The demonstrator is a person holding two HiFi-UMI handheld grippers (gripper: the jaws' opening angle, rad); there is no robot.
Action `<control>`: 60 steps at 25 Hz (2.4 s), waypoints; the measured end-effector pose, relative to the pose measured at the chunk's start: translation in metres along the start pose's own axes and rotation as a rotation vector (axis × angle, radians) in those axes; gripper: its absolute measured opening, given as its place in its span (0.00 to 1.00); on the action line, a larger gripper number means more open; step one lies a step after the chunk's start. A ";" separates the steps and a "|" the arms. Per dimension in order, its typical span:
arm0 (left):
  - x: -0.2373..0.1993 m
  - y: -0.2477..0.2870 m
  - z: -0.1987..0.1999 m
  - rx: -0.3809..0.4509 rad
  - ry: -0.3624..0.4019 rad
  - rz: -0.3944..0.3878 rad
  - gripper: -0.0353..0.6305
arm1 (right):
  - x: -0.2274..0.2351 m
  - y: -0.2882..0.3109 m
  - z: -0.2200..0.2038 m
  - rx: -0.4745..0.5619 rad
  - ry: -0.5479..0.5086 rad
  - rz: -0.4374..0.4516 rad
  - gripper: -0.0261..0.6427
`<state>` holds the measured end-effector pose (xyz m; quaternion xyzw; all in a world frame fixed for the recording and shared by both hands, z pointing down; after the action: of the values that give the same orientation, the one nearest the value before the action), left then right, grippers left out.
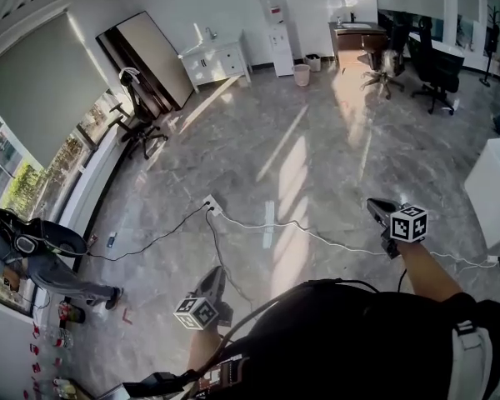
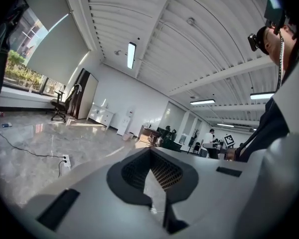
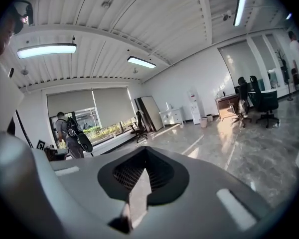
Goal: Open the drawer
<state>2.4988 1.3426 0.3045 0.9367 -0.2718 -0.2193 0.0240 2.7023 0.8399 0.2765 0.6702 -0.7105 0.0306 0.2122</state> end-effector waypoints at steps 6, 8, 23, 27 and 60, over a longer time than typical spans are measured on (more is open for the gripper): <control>0.060 0.090 -0.007 0.022 -0.004 -0.018 0.04 | 0.090 0.002 0.034 0.005 -0.019 0.026 0.04; 0.075 0.113 -0.010 0.010 0.013 -0.031 0.04 | 0.112 0.001 0.036 -0.001 -0.020 0.026 0.04; 0.094 0.252 0.000 -0.082 0.006 -0.118 0.04 | 0.202 0.014 0.040 -0.041 0.033 -0.043 0.04; 0.074 0.299 0.005 -0.111 0.005 -0.176 0.04 | 0.212 0.035 0.051 -0.039 0.012 -0.077 0.04; -0.217 0.562 0.156 -0.105 -0.026 -0.122 0.04 | 0.301 0.458 0.189 -0.108 0.005 -0.028 0.04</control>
<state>1.9884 0.9886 0.3422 0.9461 -0.2026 -0.2464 0.0563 2.2072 0.5408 0.3188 0.6676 -0.7011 -0.0095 0.2502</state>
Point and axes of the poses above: the fingertips, and each gripper's own axes: y forward along the fingers, x to its right, z out of its top, the point moved 6 cm from there along -y, backward along the fingers, and after that the axes turned 3 degrees about z, right-handed, at the moved point
